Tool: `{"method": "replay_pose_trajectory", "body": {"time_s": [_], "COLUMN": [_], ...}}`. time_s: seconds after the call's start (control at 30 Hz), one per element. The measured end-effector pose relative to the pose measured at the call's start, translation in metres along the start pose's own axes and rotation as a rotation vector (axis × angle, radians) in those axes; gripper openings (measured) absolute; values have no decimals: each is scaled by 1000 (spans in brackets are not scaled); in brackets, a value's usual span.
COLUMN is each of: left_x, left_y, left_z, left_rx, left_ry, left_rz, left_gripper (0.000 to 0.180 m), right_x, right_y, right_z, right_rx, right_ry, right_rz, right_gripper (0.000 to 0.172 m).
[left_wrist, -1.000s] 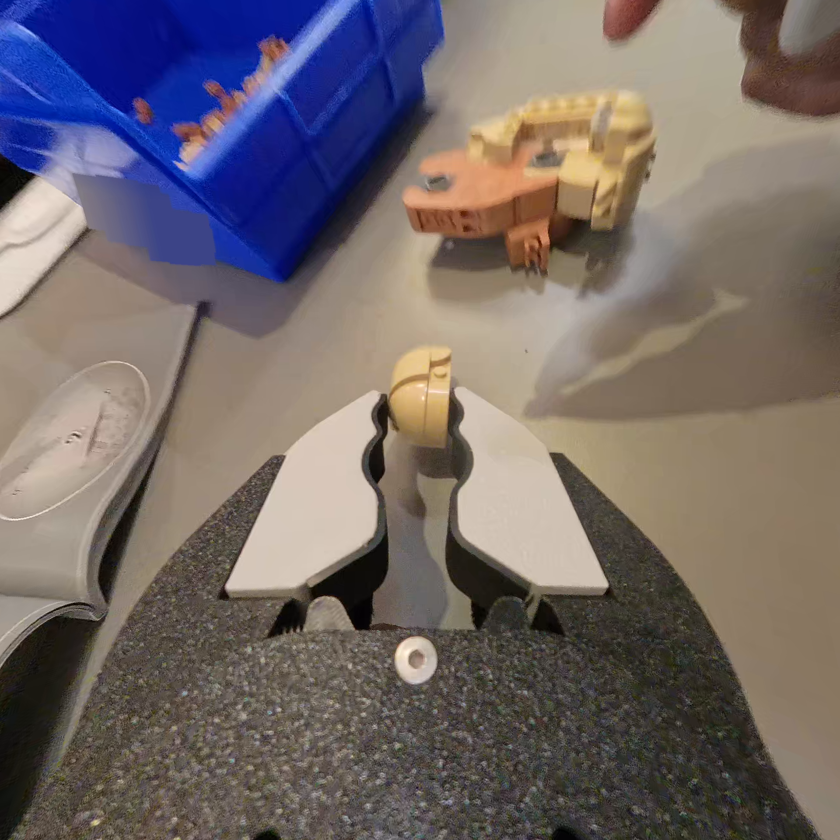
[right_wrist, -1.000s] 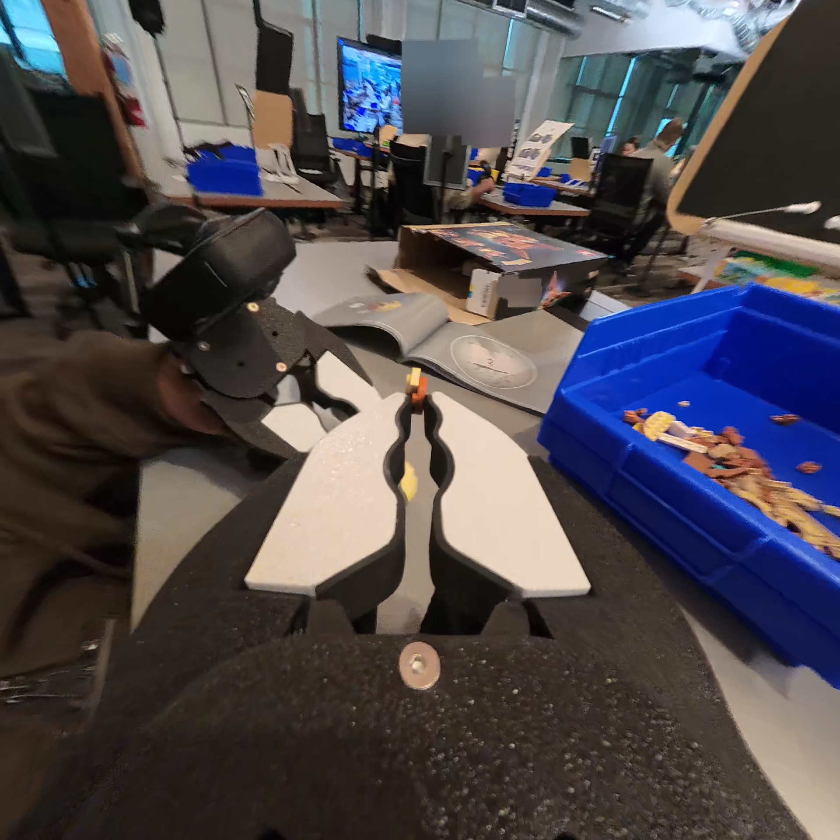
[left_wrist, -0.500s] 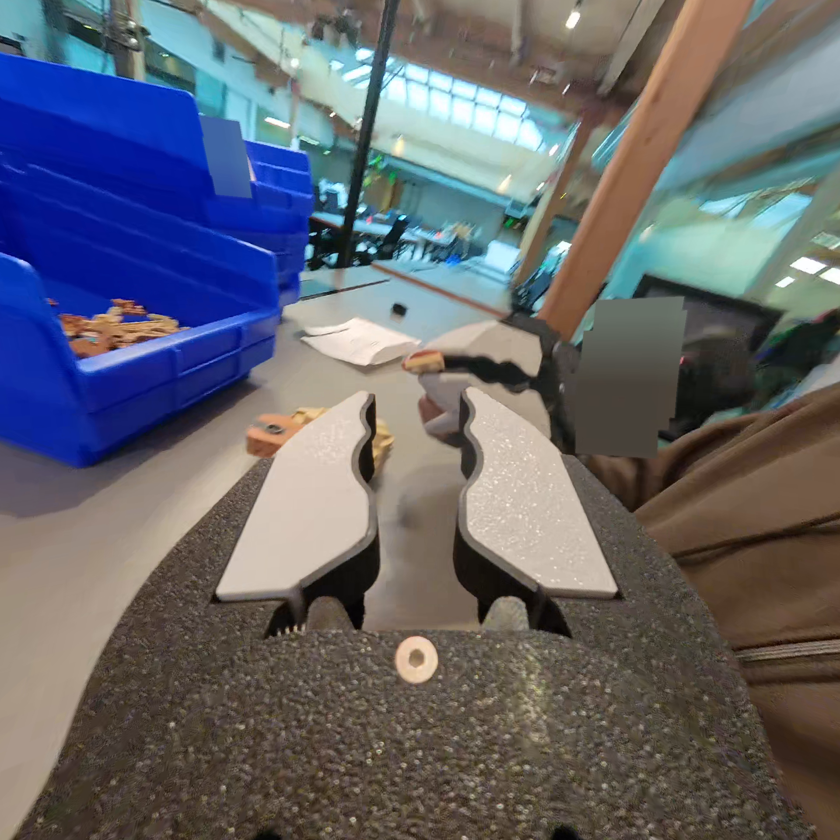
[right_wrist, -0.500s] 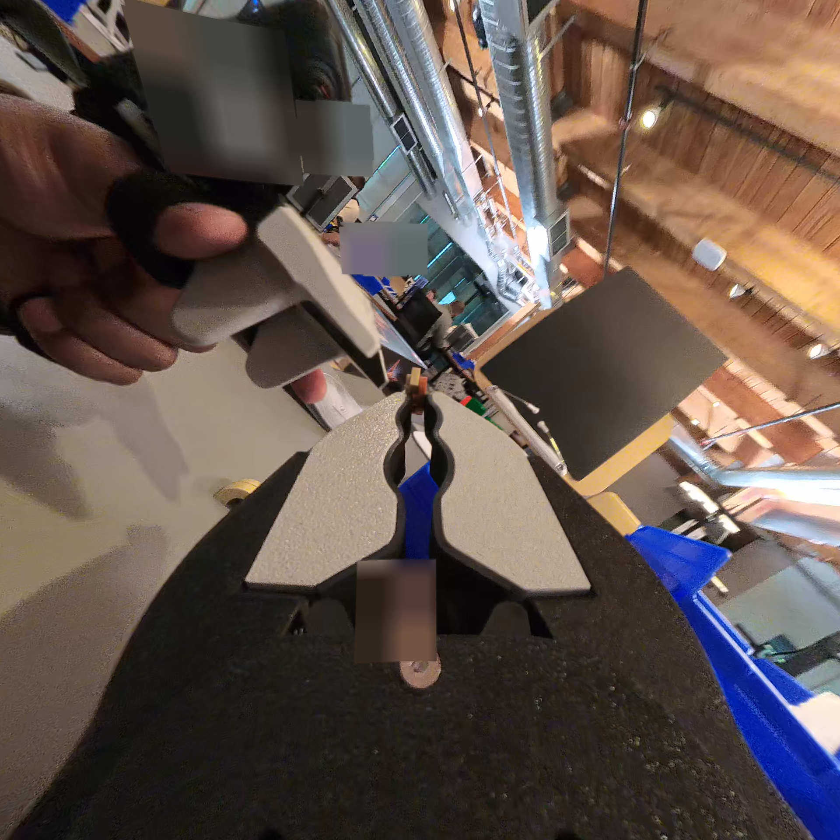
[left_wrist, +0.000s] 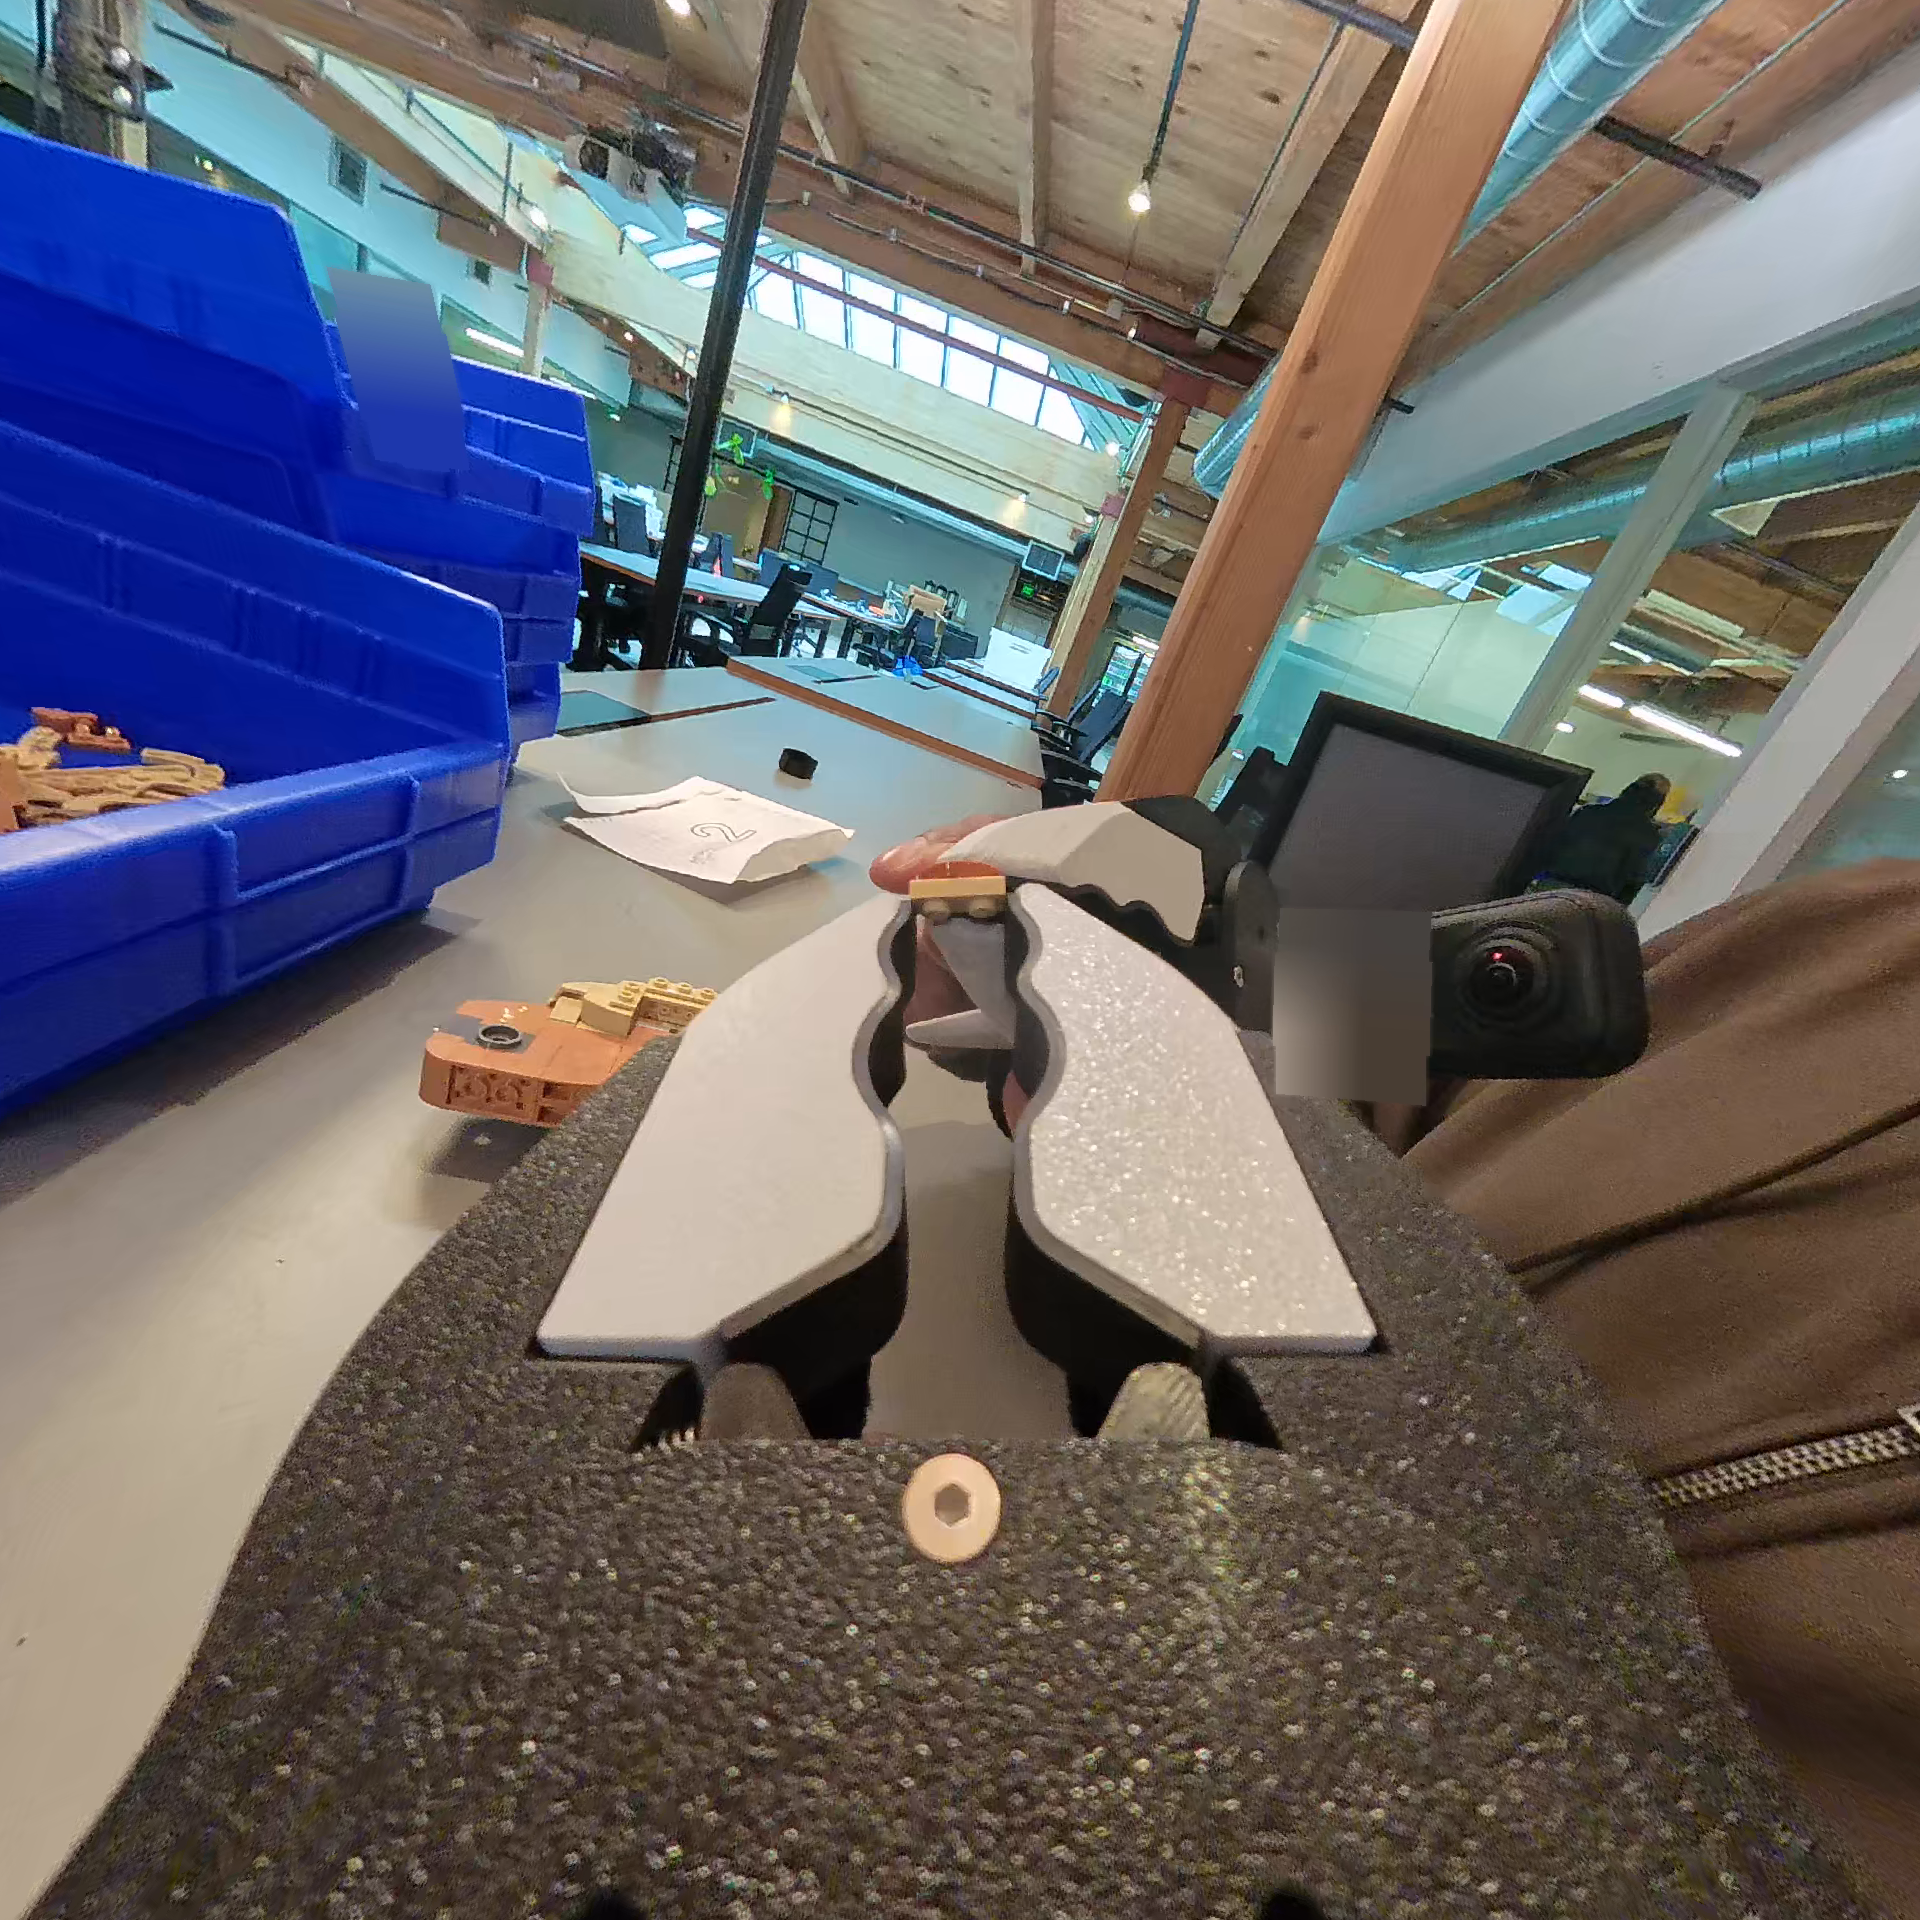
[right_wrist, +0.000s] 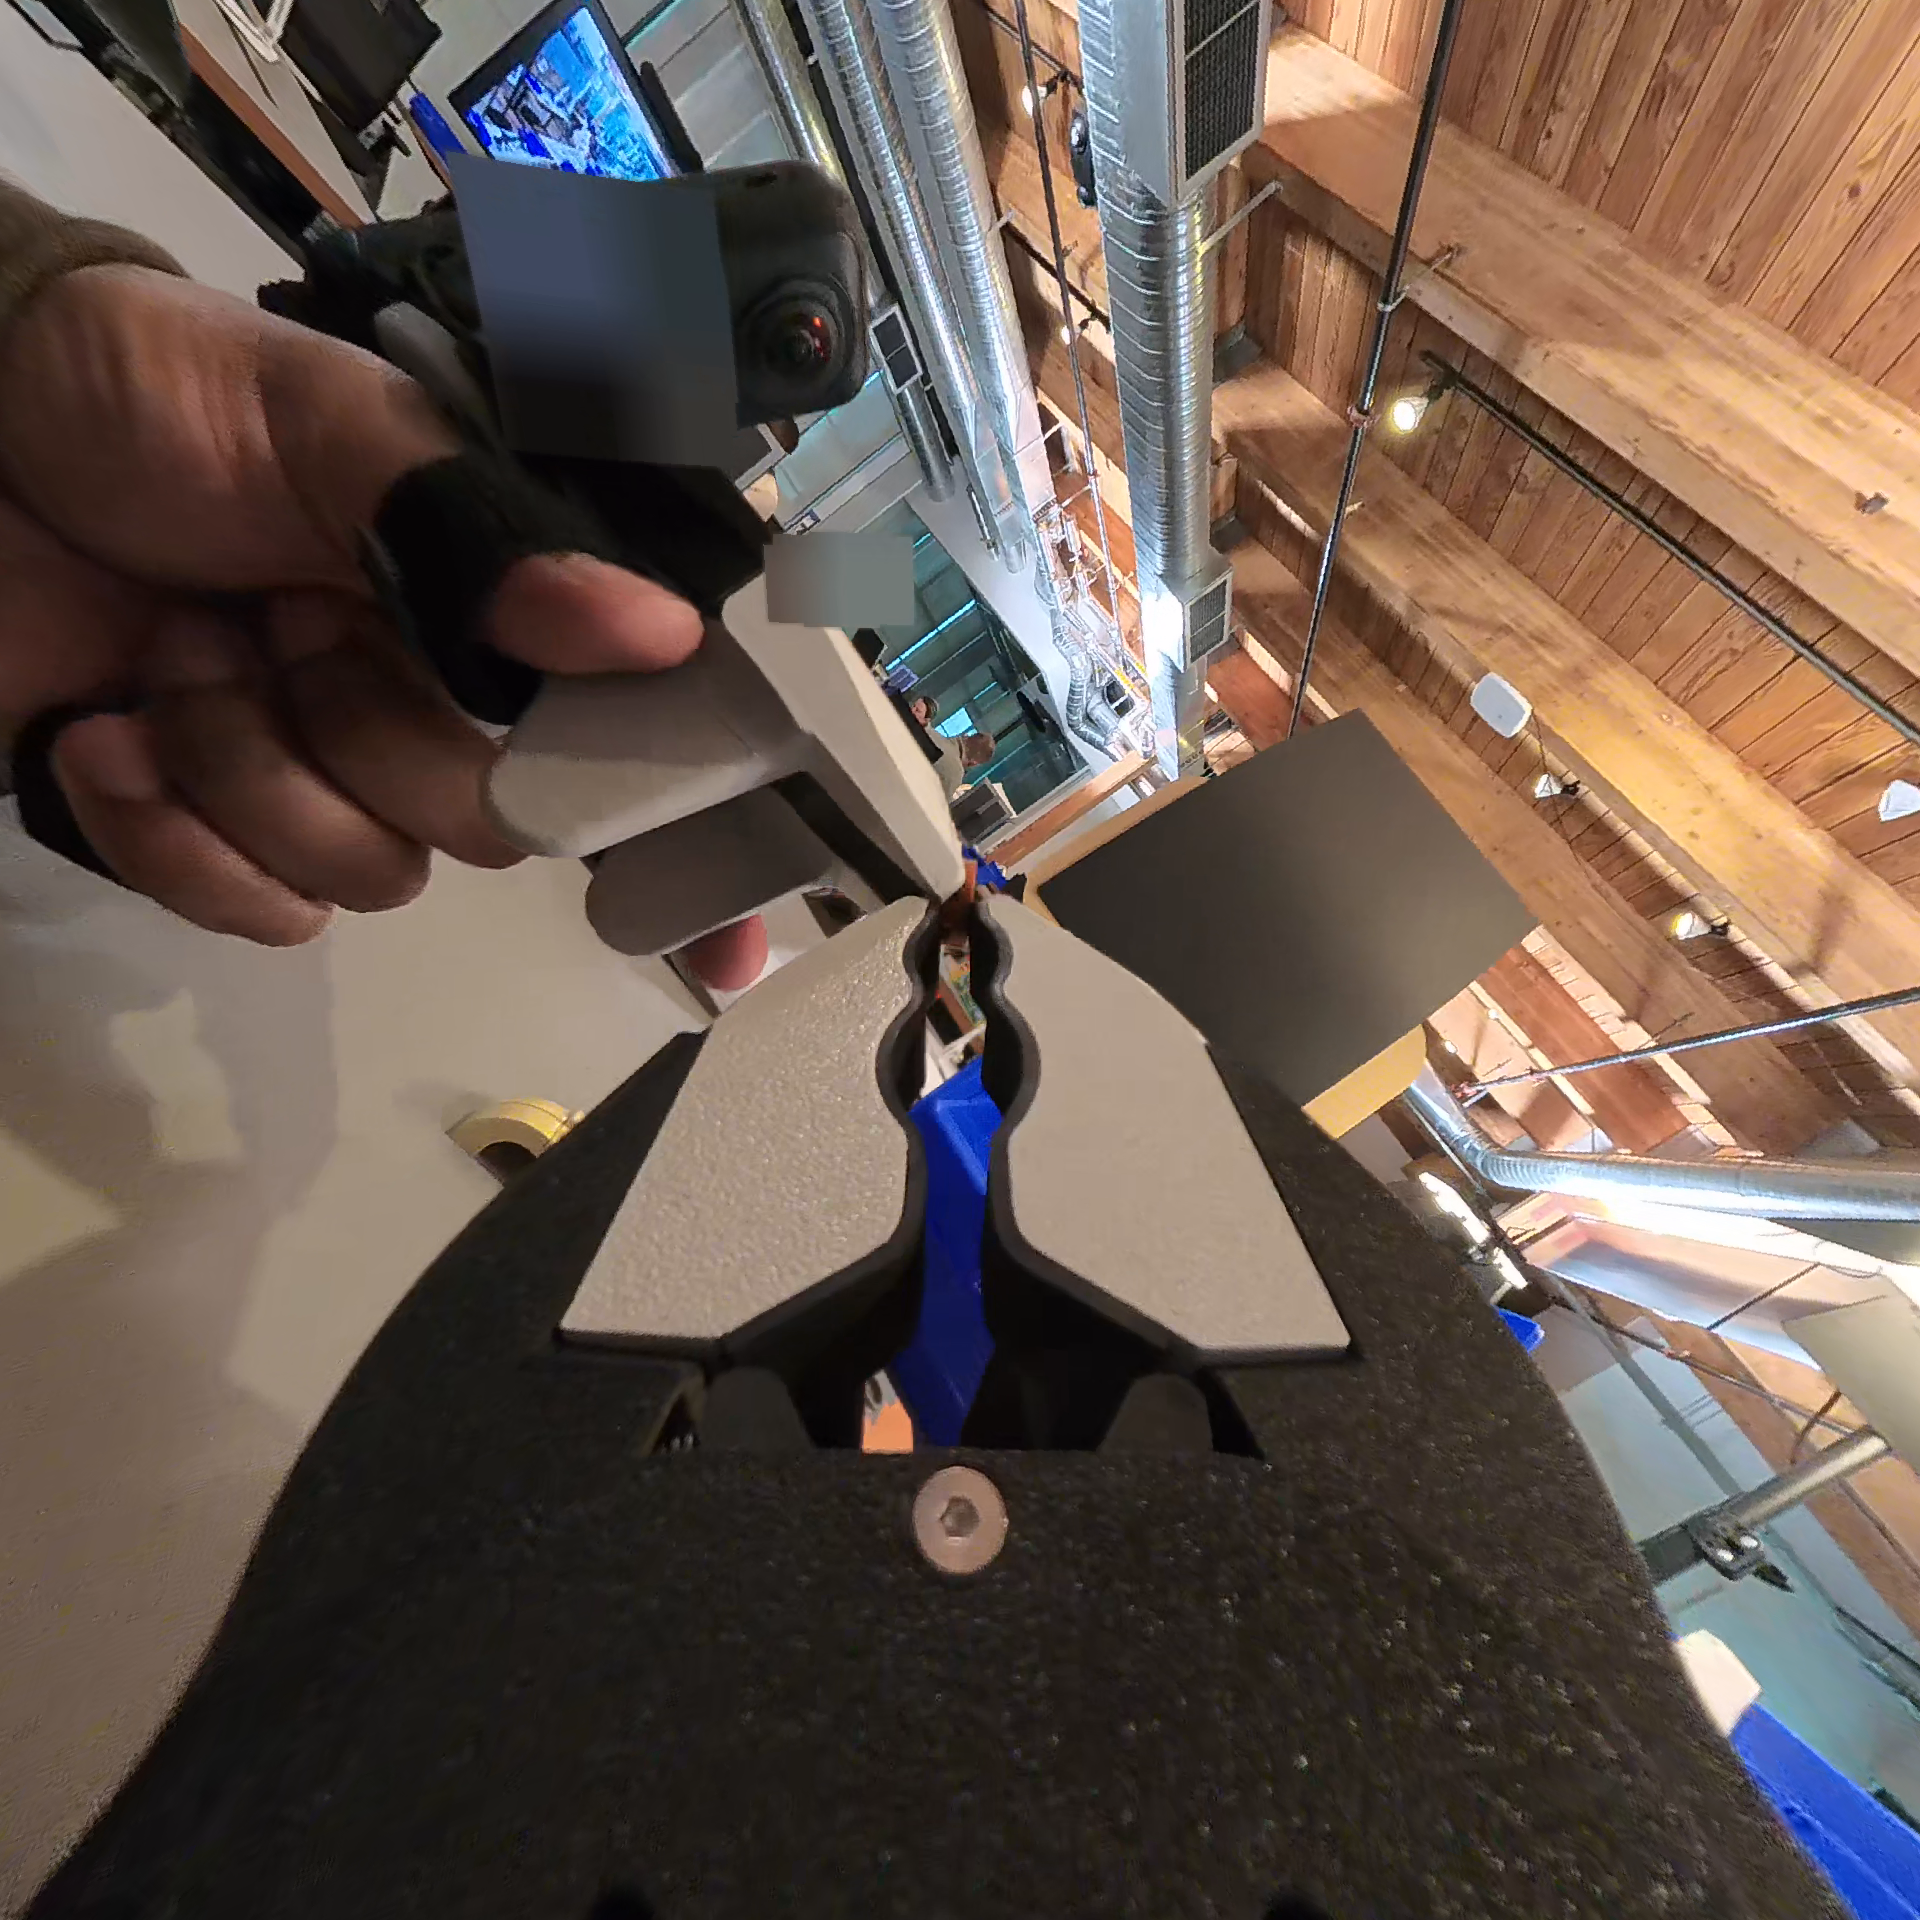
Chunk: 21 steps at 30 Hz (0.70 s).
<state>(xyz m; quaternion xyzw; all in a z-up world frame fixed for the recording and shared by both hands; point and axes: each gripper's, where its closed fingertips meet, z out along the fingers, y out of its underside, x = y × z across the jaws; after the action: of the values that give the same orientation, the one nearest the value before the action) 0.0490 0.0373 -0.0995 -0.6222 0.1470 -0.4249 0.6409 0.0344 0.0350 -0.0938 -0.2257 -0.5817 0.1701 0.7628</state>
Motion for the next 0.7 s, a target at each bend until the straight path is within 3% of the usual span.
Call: {"method": "replay_pose_trajectory", "body": {"time_s": [0.17,0.37,0.47,0.7], "left_x": [3,2,5,10], "left_y": [0,-3,-2,2], "left_z": [-1,-1,-1,-2], "left_rx": [5,24,21,-15], "left_ry": [-23,-17,0,-1], "left_rz": [88,56,69,181], "left_gripper": [16,24,17,16], "right_x": [0,-1,-2,-5], "right_y": [-3,-5,-5,-9], "right_z": [-2,-3,-3,-7], "right_rx": [13,20,21,72], "right_ry": [10,15,14,-84], "right_rz": [-52,-75,-79,30], "right_gripper": [5,5,5,6]}}
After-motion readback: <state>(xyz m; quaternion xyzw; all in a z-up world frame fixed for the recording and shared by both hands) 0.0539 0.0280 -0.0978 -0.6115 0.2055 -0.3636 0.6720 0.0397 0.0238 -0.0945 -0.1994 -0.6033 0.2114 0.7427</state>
